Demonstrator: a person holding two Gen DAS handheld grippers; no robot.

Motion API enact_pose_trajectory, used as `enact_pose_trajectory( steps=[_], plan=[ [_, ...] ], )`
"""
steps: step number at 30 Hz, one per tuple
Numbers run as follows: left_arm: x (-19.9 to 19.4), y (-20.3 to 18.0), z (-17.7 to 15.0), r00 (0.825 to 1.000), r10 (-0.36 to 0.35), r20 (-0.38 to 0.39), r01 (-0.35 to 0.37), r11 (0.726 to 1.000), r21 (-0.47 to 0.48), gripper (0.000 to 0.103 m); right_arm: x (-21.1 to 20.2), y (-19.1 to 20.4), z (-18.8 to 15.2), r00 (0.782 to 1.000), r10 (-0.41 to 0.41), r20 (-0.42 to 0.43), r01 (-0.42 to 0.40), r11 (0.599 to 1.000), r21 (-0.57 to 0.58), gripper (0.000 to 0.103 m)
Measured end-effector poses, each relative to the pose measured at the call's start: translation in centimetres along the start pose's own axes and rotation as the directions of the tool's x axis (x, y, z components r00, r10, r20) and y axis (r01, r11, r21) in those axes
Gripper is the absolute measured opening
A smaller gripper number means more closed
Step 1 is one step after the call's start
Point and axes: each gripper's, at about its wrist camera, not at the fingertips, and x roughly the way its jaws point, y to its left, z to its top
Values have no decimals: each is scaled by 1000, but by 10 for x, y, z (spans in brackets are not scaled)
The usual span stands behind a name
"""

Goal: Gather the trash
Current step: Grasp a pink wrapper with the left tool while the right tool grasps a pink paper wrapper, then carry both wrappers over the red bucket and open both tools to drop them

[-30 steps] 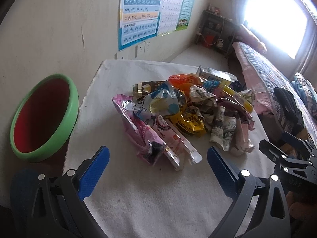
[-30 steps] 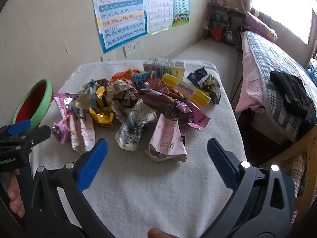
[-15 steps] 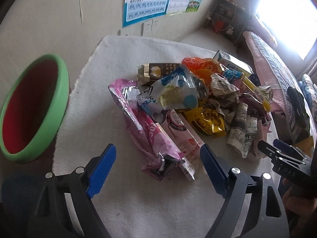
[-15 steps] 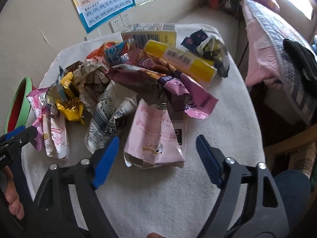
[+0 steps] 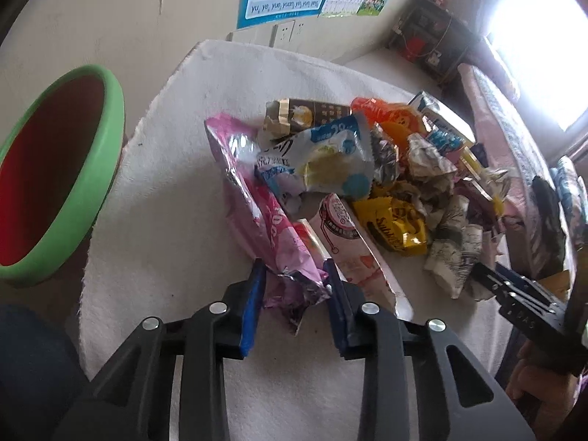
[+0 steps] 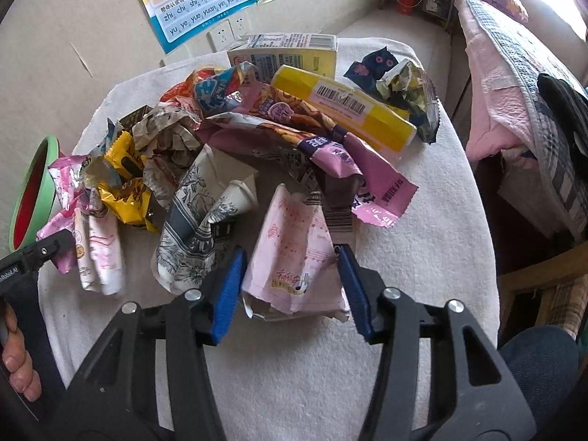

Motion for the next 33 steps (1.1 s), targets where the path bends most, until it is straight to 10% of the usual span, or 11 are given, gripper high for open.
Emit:
enact_pose_trajectory(
  steps=[22, 33],
  plan=[
    [-80, -3, -17, 992, 14, 123, -27, 994, 102, 15, -78, 8, -1, 994, 65, 85, -62, 997, -37, 41],
    [-123, 12, 8, 974, -25, 223, 4, 995, 97, 15, -110, 82, 37, 970, 173, 170, -141, 972, -186, 41]
  ],
)
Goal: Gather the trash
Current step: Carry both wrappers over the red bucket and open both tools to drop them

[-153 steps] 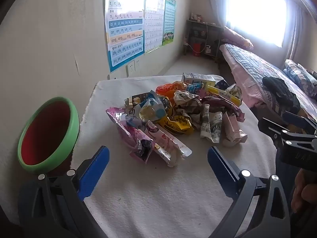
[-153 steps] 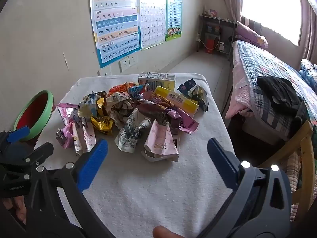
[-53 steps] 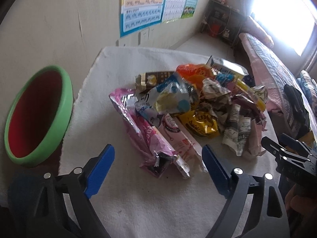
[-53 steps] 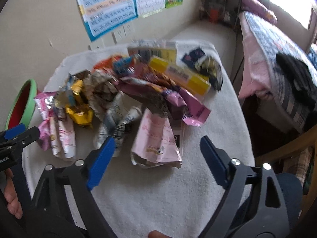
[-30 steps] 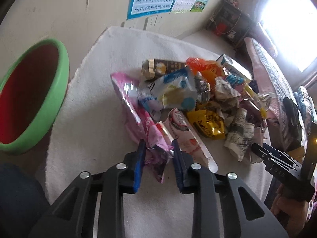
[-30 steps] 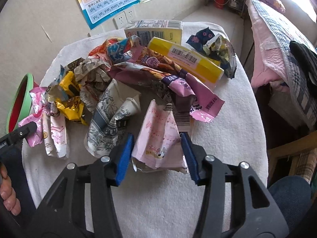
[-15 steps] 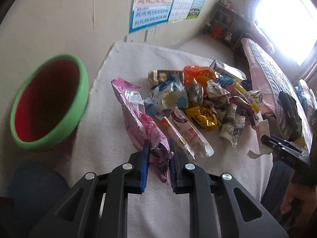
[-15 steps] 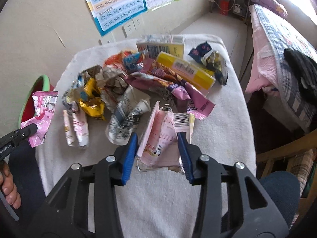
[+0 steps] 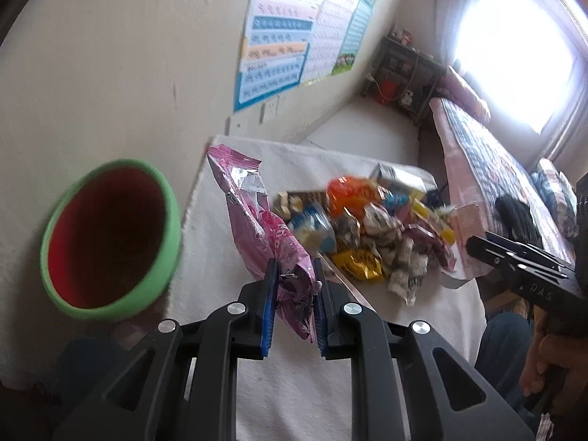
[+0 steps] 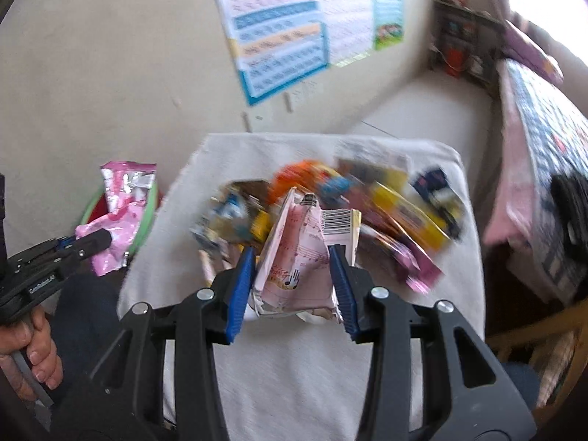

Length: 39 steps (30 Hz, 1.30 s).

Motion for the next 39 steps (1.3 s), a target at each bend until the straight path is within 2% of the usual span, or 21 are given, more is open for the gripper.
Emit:
enact_pose_trajectory(
  steps=[7, 13, 21, 28, 36, 39],
  plan=[
    [-27, 54, 15, 998, 44, 43, -41, 997, -66, 16, 15, 69, 31, 993, 114, 30, -110, 987, -119, 41],
    [-47, 105, 20, 994, 95, 56, -87, 987, -134, 16, 28, 133, 54, 975, 220, 19, -212, 957, -197, 41],
    [-65, 158, 25, 992, 108, 66, -93, 976, -199, 16, 49, 202, 82, 949, 314, -18, -307, 914, -265, 41],
    [-71, 193, 22, 993, 100, 61, -80, 959, -273, 16, 87, 247, 90, 934, 346, -88, -356, 888, -289, 42],
    [-64, 220, 25, 995, 86, 46, -69, 953, -294, 16, 129, 277, 93, 924, 345, -165, -379, 881, -283, 42],
    [-61, 227, 31, 997, 64, 52, -46, 953, -301, 19, 140, 285, 92, 916, 352, -193, -396, 873, -285, 48]
  ],
)
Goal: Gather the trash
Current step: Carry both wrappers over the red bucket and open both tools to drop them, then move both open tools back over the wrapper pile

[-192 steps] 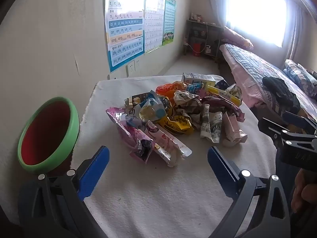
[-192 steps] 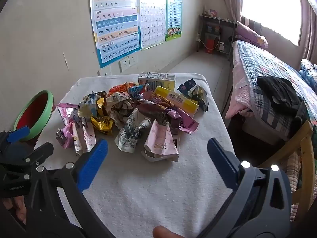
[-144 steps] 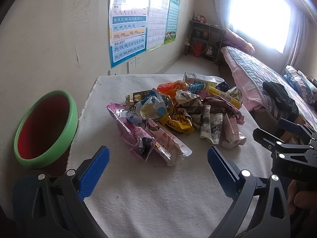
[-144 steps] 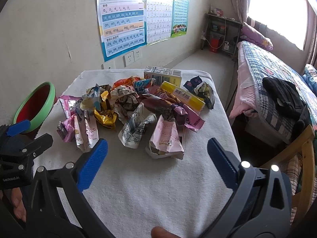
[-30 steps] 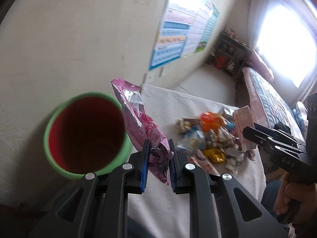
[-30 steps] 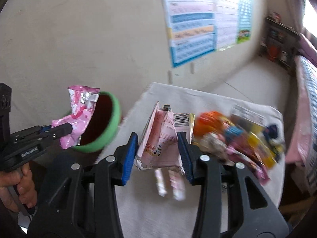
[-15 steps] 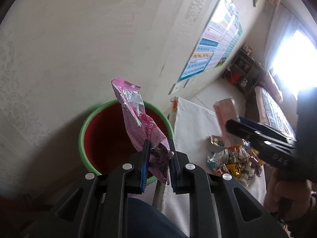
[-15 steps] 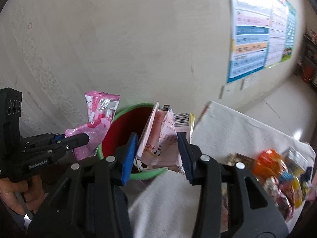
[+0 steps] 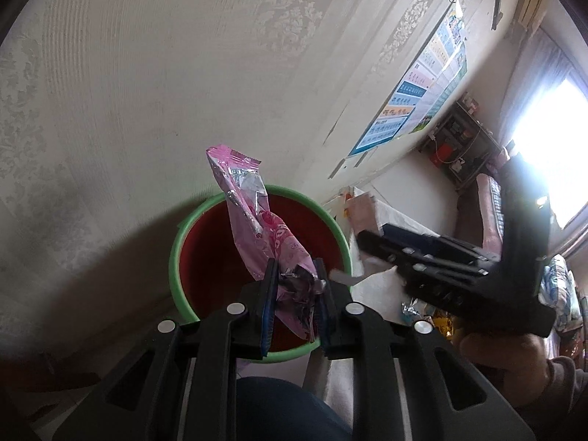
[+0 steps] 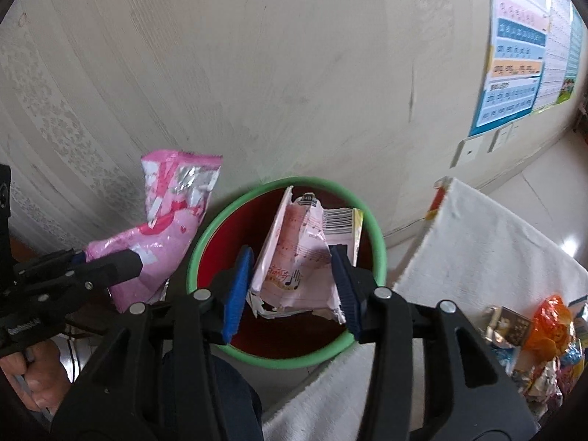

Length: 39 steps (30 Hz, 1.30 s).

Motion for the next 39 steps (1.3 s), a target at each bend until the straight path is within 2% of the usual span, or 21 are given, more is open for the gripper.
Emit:
enact_pose_trajectory(
  steps=[1, 2, 4, 5, 6, 8, 11, 20, 31, 39],
  plan=[
    [0, 1, 1, 1000, -2, 0, 2, 1000, -1, 27, 4, -1, 0, 1000, -1, -6, 1, 1000, -3, 50],
    [-2, 3, 0, 1000, 6, 7, -6, 1000, -4, 44, 6, 0, -1, 1000, -7, -14, 7, 1000, -4, 54],
    [-5, 7, 3, 1000, 9, 26, -8, 1000, -19, 60, 8, 0, -2, 1000, -15, -21, 14, 1000, -11, 61],
    [-6, 8, 3, 999, 12, 30, -11, 1000, -25, 62, 8, 1, -4, 999, -28, -20, 28, 999, -16, 69],
    [-6, 9, 4, 999, 16, 33, -16, 1000, -21, 63, 8, 1, -5, 999, -36, -17, 36, 999, -19, 72],
    [-9, 7, 1, 999, 29, 43, -29, 1000, -5, 74, 6, 1, -7, 999, -45, -16, 45, 999, -24, 74],
    [-12, 5, -3, 998, 27, 50, -27, 1000, -2, 84, 1, -2, -10, 998, -68, -11, 68, 997, -25, 80],
    [-17, -28, -8, 997, 36, 65, -38, 998, 43, 93, -46, -10, -25, 983, -178, 42, 179, 983, -26, 94],
    [-6, -96, -34, 999, -33, 10, 31, 990, 134, 94, -114, -59, -80, 963, -262, 66, 256, 962, 93, 97],
    [14, -162, -57, 994, -87, -63, 99, 967, 233, 94, -156, -112, -128, 943, -327, 62, 307, 926, 221, 97]
  ],
)
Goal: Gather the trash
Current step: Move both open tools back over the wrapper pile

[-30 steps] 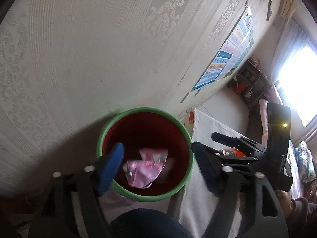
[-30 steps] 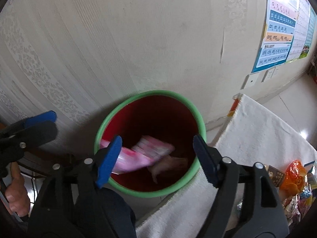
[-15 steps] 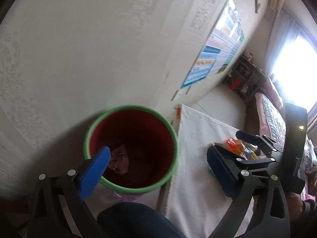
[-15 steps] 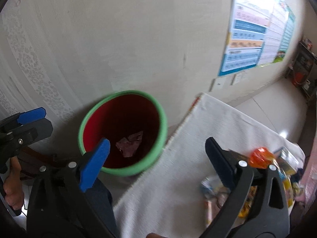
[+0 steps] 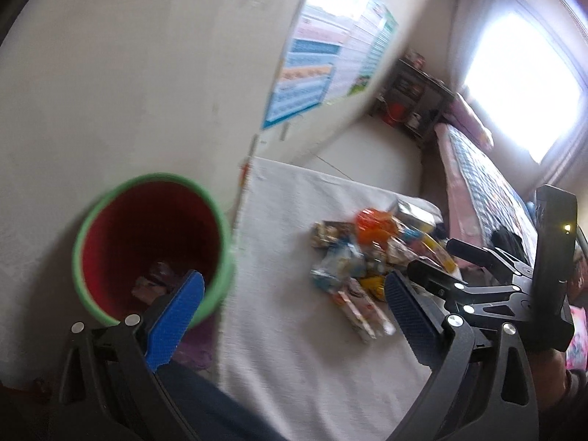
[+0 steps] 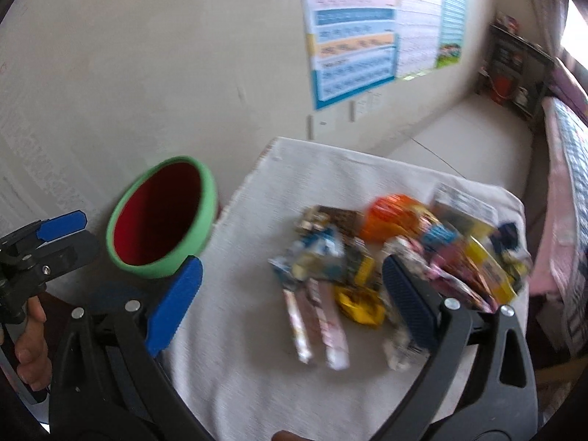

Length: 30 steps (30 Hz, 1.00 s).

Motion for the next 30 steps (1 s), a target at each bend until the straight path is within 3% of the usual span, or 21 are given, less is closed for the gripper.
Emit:
enact_pose_trajectory(
  steps=[8, 14, 30],
  plan=[
    [27, -55, -12, 997, -52, -61, 54, 998, 34, 94, -26, -74, -27, 996, -86, 3, 85, 993, 84, 97],
    [53, -84, -23, 992, -42, -119, 48, 998, 51, 94, -34, -109, -51, 993, -119, -21, 121, 984, 131, 97],
    [124, -90, -53, 955, -23, -297, 20, 1000, -14, 94, 10, -133, -91, 983, -102, -153, 130, 973, 192, 97]
  ],
)
